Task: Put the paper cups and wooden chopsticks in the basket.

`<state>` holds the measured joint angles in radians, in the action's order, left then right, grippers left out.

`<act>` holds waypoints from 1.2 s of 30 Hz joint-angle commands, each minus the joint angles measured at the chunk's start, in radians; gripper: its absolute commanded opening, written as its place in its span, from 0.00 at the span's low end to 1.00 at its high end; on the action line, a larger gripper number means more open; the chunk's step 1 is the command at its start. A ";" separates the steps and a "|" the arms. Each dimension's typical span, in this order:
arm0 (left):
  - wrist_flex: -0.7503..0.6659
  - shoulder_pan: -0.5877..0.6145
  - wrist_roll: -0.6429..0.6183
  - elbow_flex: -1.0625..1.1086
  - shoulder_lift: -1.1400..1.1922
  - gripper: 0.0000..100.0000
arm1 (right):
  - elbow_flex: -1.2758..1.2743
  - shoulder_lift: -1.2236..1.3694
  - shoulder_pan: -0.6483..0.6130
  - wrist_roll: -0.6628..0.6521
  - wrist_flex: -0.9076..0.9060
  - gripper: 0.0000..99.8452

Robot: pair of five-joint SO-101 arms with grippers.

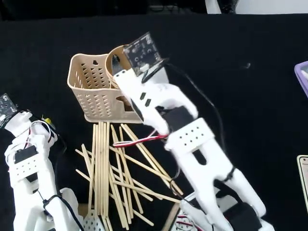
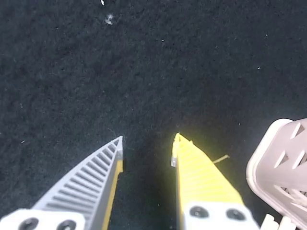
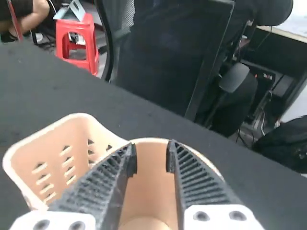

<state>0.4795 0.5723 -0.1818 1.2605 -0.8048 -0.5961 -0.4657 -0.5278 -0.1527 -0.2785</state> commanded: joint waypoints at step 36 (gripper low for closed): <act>-0.017 0.007 -0.002 -0.010 -0.020 0.17 | -0.601 -0.498 -0.203 -0.069 -0.703 0.24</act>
<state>0.4795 0.5723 -0.1818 1.2605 -0.8048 -1.0810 -1.0779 -0.6674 -0.1880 -1.0856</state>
